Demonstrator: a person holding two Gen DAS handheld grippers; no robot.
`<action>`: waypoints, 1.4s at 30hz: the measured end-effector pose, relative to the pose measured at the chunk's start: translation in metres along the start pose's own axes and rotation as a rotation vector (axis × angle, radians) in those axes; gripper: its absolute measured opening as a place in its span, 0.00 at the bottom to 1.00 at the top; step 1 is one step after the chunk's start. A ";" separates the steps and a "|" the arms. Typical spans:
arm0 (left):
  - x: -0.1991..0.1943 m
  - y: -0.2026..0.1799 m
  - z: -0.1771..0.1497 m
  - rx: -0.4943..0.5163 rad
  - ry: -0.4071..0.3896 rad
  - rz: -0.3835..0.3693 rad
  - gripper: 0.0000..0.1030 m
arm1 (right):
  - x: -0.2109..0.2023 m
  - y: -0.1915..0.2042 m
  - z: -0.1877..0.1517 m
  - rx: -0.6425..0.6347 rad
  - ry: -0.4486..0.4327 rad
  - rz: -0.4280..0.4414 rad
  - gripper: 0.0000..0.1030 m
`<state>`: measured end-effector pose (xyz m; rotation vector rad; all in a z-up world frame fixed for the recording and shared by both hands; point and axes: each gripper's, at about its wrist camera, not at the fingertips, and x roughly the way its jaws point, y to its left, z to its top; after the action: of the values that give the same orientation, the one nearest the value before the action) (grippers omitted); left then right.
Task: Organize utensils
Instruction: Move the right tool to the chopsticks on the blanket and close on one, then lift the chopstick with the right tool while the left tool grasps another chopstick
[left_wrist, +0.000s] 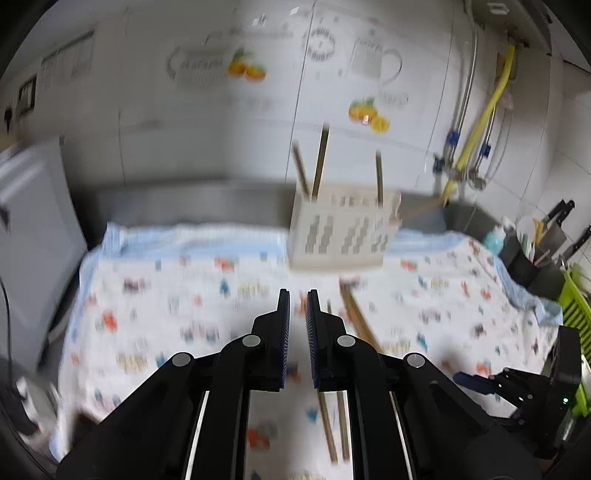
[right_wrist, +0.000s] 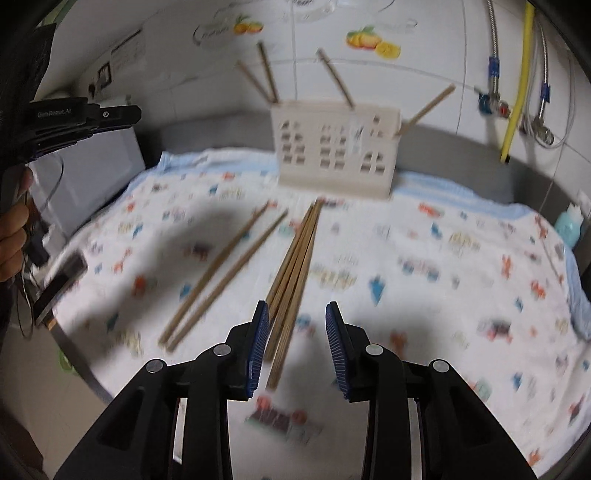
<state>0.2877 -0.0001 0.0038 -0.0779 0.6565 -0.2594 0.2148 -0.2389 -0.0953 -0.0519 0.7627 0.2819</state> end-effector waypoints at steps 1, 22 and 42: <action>0.001 0.002 -0.013 -0.008 0.015 0.011 0.10 | 0.005 0.003 -0.008 0.008 0.014 0.011 0.30; 0.029 -0.004 -0.130 -0.066 0.218 -0.032 0.31 | 0.038 0.004 -0.037 0.052 0.059 -0.024 0.08; 0.066 -0.026 -0.136 -0.017 0.264 -0.011 0.15 | 0.037 -0.015 -0.039 0.098 0.041 -0.024 0.08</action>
<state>0.2486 -0.0407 -0.1389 -0.0644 0.9212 -0.2769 0.2179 -0.2506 -0.1494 0.0258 0.8155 0.2203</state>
